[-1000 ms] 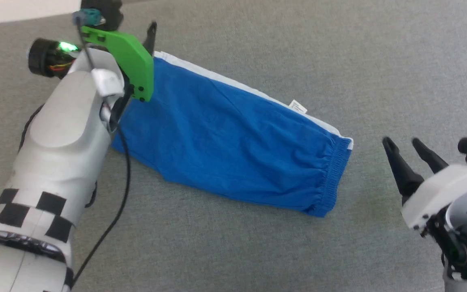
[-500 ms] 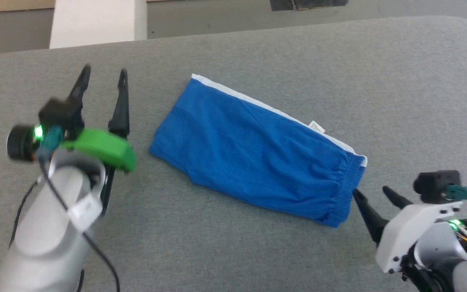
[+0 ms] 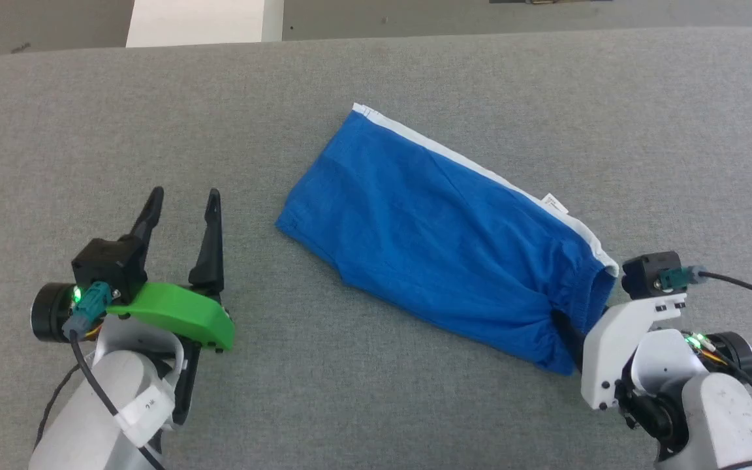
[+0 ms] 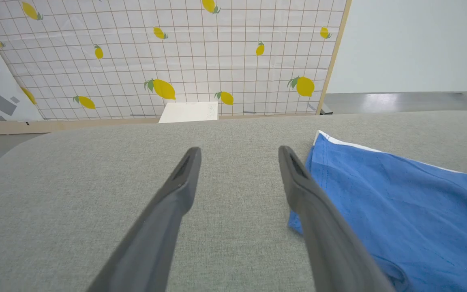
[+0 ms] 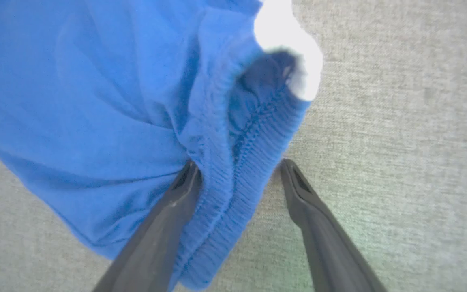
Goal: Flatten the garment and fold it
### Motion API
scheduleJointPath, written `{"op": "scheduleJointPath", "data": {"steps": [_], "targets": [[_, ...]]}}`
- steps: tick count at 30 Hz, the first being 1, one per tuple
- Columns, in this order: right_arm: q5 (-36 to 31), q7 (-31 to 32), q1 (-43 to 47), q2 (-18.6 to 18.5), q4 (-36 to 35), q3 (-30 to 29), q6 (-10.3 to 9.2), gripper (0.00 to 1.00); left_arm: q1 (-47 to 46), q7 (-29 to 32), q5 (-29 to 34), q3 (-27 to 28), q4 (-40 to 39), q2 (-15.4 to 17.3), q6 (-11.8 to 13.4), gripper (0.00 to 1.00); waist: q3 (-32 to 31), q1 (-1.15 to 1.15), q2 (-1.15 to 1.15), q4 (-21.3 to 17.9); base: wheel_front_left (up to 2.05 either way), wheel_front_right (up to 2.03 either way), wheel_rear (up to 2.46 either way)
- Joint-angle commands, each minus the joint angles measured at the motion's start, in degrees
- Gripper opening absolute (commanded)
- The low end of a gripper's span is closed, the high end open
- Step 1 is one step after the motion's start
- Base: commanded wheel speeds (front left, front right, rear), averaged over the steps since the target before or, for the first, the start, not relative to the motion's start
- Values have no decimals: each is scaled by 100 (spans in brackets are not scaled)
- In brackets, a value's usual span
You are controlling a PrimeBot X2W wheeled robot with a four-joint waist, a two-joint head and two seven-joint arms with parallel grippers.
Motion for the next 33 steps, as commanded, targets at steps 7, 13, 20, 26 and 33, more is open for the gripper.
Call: {"op": "scheduleJointPath", "data": {"steps": [7, 13, 20, 26, 33], "targets": [[51, 223, -98, 28, 299, 98, -8, 0, 103, 408, -98, -139, 1, 118, -85, 100, -37, 0, 0, -67, 0, 0, 0], [279, 40, -195, 28, 194, -17, -8, 0, -328, 1829, -371, -450, 203, 110, -154, 100, -9, 0, 0, -172, 0, 0, 0], [410, -29, -289, 28, 152, 44, -8, 0, -1428, 3407, -497, -847, 849, -55, -279, 100, 109, 0, 0, -355, 0, 0, 0], [476, -35, -339, 28, 136, 120, -8, 0, -2099, 4158, -422, -1125, 1527, -121, -435, 100, 285, 0, 0, -545, 0, 0, 0], [466, -72, -377, 28, 183, 158, -8, 0, -2171, 4645, -654, -1245, 2131, -211, -620, 100, 429, 0, 0, -704, 0, 0, 0]]}}
